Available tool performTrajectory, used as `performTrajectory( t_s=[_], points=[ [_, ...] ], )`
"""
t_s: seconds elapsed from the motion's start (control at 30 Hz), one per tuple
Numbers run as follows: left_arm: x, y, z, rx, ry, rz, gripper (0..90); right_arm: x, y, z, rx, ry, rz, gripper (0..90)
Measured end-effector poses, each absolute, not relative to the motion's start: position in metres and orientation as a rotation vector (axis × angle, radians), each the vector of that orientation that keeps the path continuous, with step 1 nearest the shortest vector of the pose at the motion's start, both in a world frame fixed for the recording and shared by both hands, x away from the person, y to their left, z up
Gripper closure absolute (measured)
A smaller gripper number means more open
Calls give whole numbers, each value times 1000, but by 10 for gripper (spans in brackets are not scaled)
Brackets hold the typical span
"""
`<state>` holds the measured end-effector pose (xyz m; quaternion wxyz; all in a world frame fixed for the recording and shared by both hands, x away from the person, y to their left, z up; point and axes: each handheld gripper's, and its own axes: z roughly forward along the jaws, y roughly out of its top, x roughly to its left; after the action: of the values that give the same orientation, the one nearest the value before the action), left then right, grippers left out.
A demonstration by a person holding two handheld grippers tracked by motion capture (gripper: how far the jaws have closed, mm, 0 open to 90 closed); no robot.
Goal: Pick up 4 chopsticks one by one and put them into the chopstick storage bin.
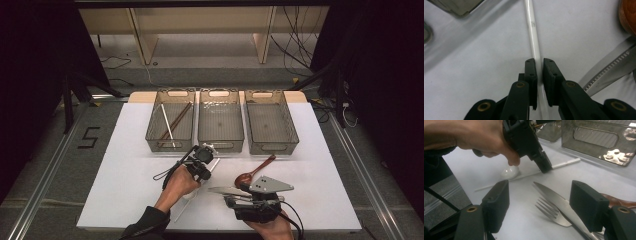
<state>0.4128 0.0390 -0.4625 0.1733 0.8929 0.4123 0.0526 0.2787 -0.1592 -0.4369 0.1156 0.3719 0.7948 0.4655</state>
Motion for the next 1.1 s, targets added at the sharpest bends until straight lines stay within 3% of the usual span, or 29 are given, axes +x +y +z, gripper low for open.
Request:
performTrajectory(
  t_s=[0.7, 1.1],
  points=[
    [408, 32, -460, 2470, 1087, 79, 837, 279, -162, -437, 1092, 2322, 1369, 330],
    [406, 42, -429, 2339, 1049, 126, 837, 279, -162, -436, 1090, 2318, 1375, 332]
  ],
)
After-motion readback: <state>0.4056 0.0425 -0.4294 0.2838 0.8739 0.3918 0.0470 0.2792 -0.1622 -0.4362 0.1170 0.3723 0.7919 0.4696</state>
